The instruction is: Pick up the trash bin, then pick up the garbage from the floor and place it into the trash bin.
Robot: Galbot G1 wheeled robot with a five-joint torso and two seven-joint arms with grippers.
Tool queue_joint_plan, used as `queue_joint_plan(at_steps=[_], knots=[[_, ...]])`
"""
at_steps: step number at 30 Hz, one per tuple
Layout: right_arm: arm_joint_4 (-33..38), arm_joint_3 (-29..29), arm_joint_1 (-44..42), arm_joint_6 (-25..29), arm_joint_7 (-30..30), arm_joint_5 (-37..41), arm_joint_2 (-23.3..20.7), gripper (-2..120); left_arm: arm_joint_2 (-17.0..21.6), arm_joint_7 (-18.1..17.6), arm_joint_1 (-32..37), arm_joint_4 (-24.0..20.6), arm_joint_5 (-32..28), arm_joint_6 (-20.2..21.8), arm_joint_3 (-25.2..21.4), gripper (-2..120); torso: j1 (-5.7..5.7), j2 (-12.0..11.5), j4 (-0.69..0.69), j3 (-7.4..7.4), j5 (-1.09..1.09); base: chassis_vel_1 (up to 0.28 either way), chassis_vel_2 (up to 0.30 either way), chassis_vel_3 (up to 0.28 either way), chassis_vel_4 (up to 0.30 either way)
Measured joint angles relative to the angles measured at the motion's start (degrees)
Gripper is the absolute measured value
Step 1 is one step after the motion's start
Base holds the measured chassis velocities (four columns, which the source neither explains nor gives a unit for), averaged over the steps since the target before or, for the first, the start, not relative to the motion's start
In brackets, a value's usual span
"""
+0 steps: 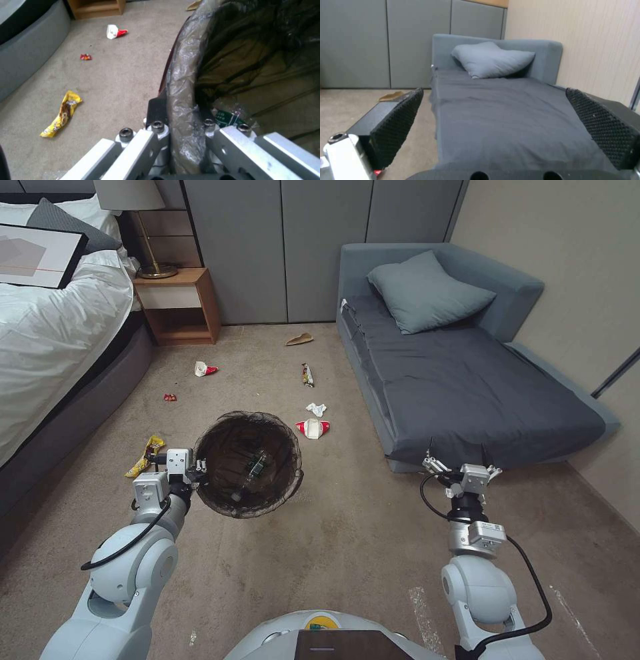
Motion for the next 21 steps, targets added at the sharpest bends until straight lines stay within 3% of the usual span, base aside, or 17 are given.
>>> queue_joint_plan(at_steps=[21], knots=[[0.4, 0.7, 0.3, 0.2, -2.1, 0.0, -0.7, 100, -1.0, 0.5, -0.3, 0.3, 0.3, -0.3, -0.3, 3, 0.0, 0.0, 0.0, 0.0, 0.0, 0.0, 0.0, 0.0, 0.0]])
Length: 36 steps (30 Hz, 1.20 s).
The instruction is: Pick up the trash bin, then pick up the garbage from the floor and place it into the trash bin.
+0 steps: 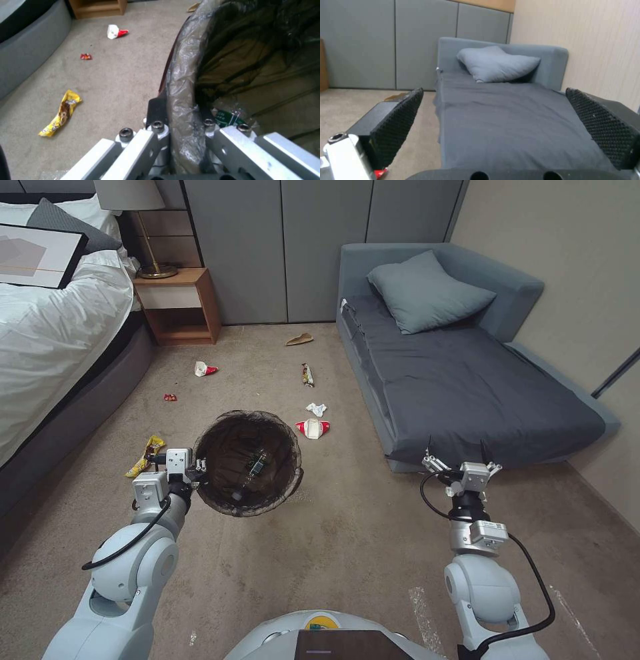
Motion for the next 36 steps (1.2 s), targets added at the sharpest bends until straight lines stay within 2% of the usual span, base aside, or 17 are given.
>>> queue_joint_plan(at_steps=[12, 36], knots=[[-0.1, 0.1, 0.1, 0.2, -0.7, 0.1, -0.1, 100, -0.1, 0.3, 0.0, 0.1, 0.3, -0.1, 0.1, 3, 0.0, 0.0, 0.0, 0.0, 0.0, -0.005, 0.013, 0.013, -0.014], [-0.6, 0.0, 0.3, 0.3, -0.7, 0.2, 0.0, 100, 0.3, 0.6, -0.1, 0.7, 0.6, -0.3, 0.4, 3, 0.0, 0.0, 0.0, 0.0, 0.0, -0.062, 0.064, 0.066, -0.064]])
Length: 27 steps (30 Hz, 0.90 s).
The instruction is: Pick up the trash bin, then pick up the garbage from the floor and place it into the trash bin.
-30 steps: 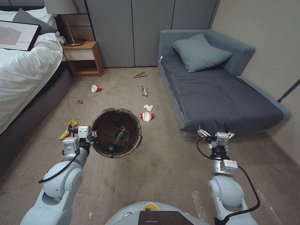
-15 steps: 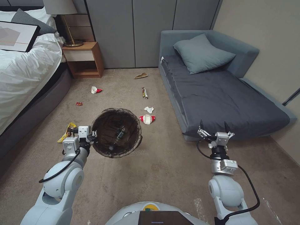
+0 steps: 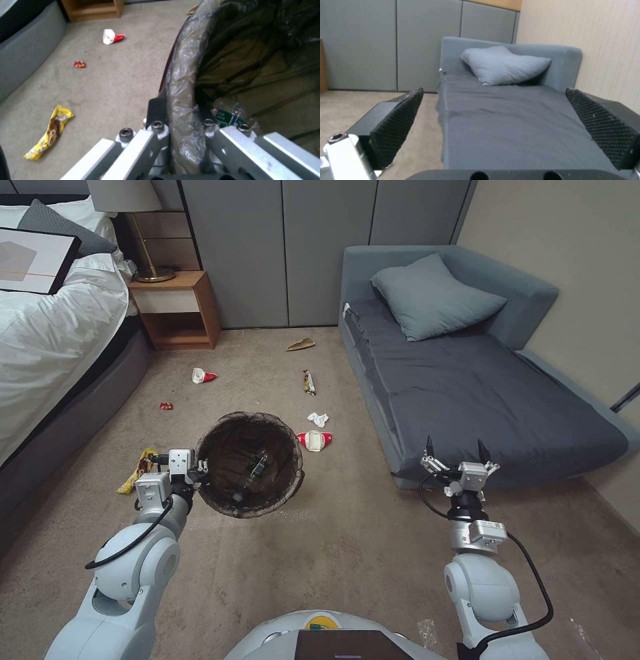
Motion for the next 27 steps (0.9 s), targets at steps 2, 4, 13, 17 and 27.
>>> queue_joint_plan(at_steps=[2, 4, 13, 17, 27], knots=[[0.0, 0.0, 0.0, 0.0, 0.0, 0.0, 0.0, 100, 0.1, 0.0, 0.0, 0.0, 0.0, 0.0, 0.0, 3, 0.0, 0.0, 0.0, 0.0, 0.0, -0.067, 0.053, 0.059, -0.063], [-0.1, -0.1, 0.1, 0.0, 0.0, 0.0, -0.1, 100, 0.1, 0.0, 0.0, 0.0, 0.0, 0.0, 0.1, 3, 0.0, 0.0, 0.0, 0.0, 0.0, -0.067, 0.055, 0.067, -0.061], [-0.1, -0.1, 0.1, 0.0, 0.1, -0.1, -0.1, 100, 0.1, 0.0, 0.0, 0.2, 0.0, 0.0, 0.1, 3, 0.0, 0.0, 0.01, 0.0, 0.0, -0.049, 0.058, 0.062, -0.06], [-0.1, -0.1, 0.1, 0.0, 0.1, -0.1, -0.1, 100, 0.1, 0.1, -0.1, 0.2, 0.0, 0.0, 0.1, 3, 0.0, 0.0, 0.0, 0.0, 0.0, -0.075, 0.048, 0.052, -0.057], [-0.1, 0.2, 0.0, -0.1, -0.1, -0.1, -0.1, 100, -0.1, 0.2, -0.2, 0.3, 0.1, -0.1, -0.1, 3, 0.0, 0.0, 0.0, 0.0, 0.0, -0.057, 0.049, 0.054, -0.046]])
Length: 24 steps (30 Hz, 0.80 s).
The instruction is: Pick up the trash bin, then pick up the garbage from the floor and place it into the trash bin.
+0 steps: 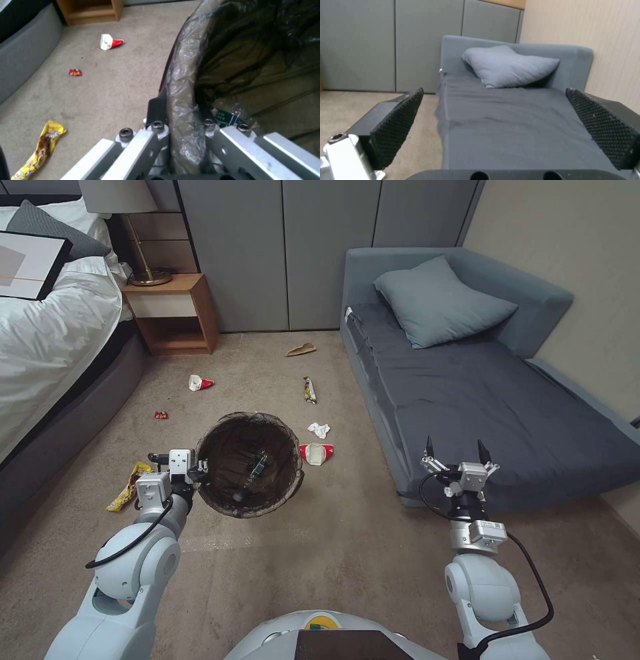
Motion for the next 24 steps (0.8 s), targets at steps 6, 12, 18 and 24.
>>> queue_joint_plan(at_steps=[6, 12, 18, 24], knots=[[0.0, 0.1, 0.1, 0.0, 0.0, 0.0, 0.0, 100, 0.0, 0.0, -0.1, 0.1, 0.0, 0.0, 0.0, 3, 0.0, 0.0, 0.0, 0.0, 0.0, -0.066, 0.049, 0.047, -0.06], [-0.1, 0.2, 0.3, -0.1, -0.1, 0.1, 0.0, 100, 0.0, 0.1, -0.2, 0.3, 0.1, 0.0, -0.2, 3, 0.0, 0.0, 0.0, 0.0, 0.0, -0.078, 0.064, 0.088, -0.054], [-0.2, 0.2, 0.4, -0.1, -0.2, 0.2, 0.0, 100, 0.0, 0.2, -0.4, 0.5, 0.2, -0.1, -0.2, 3, 0.0, 0.0, 0.0, 0.0, 0.0, -0.068, 0.082, 0.07, -0.074], [-0.2, 0.2, 0.4, -0.2, -0.6, 0.8, 0.0, 100, 0.0, 0.1, -0.5, 0.8, 0.2, -0.1, 0.0, 3, 0.0, 0.0, 0.0, 0.0, 0.0, -0.09, 0.083, 0.078, -0.091]])
